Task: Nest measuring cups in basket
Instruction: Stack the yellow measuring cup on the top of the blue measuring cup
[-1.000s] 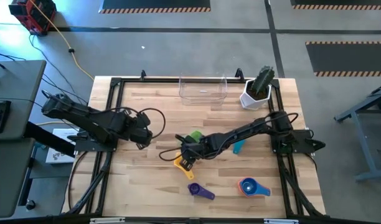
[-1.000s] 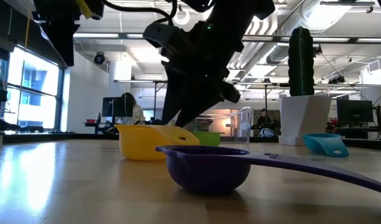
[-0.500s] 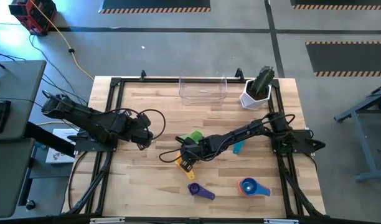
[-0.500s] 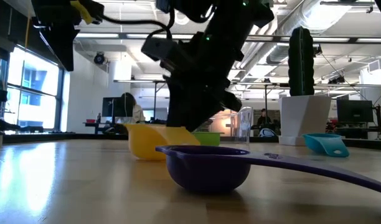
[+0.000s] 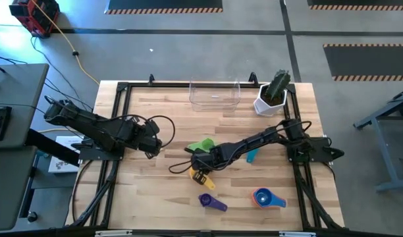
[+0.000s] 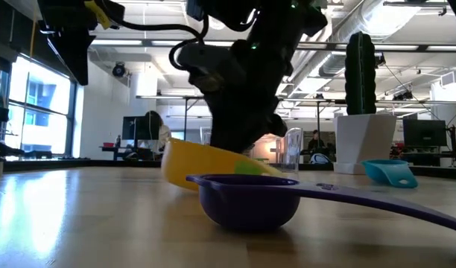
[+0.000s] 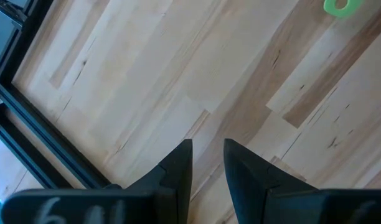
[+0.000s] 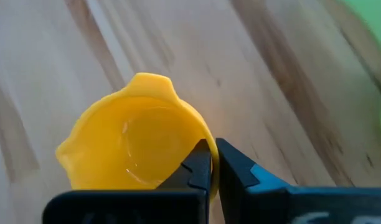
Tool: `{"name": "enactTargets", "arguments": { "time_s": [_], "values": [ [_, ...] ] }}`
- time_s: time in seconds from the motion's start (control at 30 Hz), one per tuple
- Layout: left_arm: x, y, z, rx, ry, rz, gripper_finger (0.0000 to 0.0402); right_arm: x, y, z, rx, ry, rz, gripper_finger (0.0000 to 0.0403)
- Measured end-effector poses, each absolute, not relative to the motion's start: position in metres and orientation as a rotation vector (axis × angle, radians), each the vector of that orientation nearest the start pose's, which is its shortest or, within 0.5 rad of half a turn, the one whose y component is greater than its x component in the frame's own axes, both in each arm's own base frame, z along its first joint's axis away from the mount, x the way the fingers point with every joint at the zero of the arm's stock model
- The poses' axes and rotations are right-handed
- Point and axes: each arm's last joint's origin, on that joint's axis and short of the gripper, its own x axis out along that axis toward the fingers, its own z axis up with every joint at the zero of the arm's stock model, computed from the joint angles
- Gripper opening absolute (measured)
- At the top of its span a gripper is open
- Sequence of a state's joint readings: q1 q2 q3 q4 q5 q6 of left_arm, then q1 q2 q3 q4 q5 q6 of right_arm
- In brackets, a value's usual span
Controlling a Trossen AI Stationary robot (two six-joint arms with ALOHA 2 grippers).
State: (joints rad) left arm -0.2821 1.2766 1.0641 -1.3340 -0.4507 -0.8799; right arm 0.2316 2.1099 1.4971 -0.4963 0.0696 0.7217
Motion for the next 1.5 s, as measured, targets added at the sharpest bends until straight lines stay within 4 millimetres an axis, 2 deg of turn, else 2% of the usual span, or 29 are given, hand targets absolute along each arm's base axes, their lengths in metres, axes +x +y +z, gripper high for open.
{"name": "enactTargets", "arguments": {
  "time_s": [0.17, 0.5, 0.7, 1.03, 1.13, 1.33, 1.5],
  "values": [
    [0.193, -0.043, 0.269, -0.169, 1.234, 0.726, 0.0083, 0.414, 0.099, 0.163, 0.458, 1.139, -0.231, 0.0002],
    [0.194, -0.043, 0.269, -0.170, 1.234, 0.725, 0.0083, 0.390, 0.100, 0.221, 0.372, 1.083, -0.182, 0.0001],
    [0.194, -0.043, 0.269, -0.170, 1.235, 0.723, 0.0083, 0.363, 0.106, 0.247, 0.258, 1.129, -0.167, 0.0001],
    [0.194, -0.043, 0.269, -0.170, 1.236, 0.723, 0.0083, 0.314, 0.120, 0.280, 0.123, 1.196, -0.131, 0.0000],
    [0.194, -0.043, 0.269, -0.162, 1.238, 0.717, 0.0083, 0.297, 0.119, 0.285, 0.147, 1.171, -0.137, 0.0000],
    [0.194, -0.043, 0.269, -0.150, 1.243, 0.707, 0.0083, 0.252, 0.110, 0.276, 0.247, 1.135, -0.166, 0.0000],
    [0.194, -0.043, 0.269, -0.150, 1.243, 0.707, 0.0083, 0.215, 0.111, 0.267, 0.331, 1.104, -0.050, 0.0000]
  ]
}}
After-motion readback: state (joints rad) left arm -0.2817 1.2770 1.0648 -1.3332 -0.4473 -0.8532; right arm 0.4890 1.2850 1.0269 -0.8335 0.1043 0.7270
